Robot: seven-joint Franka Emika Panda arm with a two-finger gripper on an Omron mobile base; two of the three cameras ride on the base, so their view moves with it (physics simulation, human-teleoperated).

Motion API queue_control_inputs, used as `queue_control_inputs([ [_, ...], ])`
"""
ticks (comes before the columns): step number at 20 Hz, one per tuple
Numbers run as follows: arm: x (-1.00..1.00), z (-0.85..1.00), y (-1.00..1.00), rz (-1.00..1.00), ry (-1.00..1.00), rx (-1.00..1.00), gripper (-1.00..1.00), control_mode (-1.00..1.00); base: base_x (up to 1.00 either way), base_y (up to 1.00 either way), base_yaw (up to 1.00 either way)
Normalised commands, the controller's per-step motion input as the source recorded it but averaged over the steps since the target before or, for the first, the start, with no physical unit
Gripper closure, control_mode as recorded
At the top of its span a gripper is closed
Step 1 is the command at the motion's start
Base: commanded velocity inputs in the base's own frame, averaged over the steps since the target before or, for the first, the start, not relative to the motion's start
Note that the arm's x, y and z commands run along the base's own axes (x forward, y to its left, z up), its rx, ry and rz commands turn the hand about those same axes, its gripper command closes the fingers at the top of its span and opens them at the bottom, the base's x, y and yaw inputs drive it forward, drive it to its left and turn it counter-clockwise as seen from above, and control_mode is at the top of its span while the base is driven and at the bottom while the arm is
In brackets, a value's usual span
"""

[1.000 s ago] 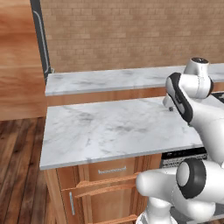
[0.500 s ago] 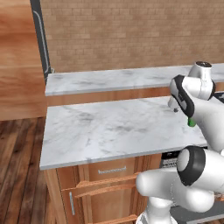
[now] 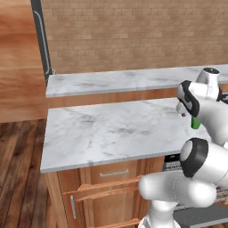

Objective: Pick up the cup and bowl from the counter, place them in the dishwasher, and close the dishwasher door.

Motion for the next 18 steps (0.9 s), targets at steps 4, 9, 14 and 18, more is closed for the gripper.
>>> queue_control_inputs([
  [4, 0.14, -0.20, -0.36, 0.00, 0.00, -0.01, -1.00, -1.00, 0.00, 0.00, 0.00],
  [9, 0.23, -0.23, -0.33, 0.00, 0.00, -0.02, -1.00, -1.00, 0.00, 0.00, 0.00],
  [14, 0.26, -0.23, -0.29, 0.00, 0.00, -0.02, -1.00, -1.00, 0.00, 0.00, 0.00],
  [18, 0.29, -0.17, -0.28, 0.00, 0.00, 0.00, -1.00, -1.00, 0.00, 0.00, 0.00],
])
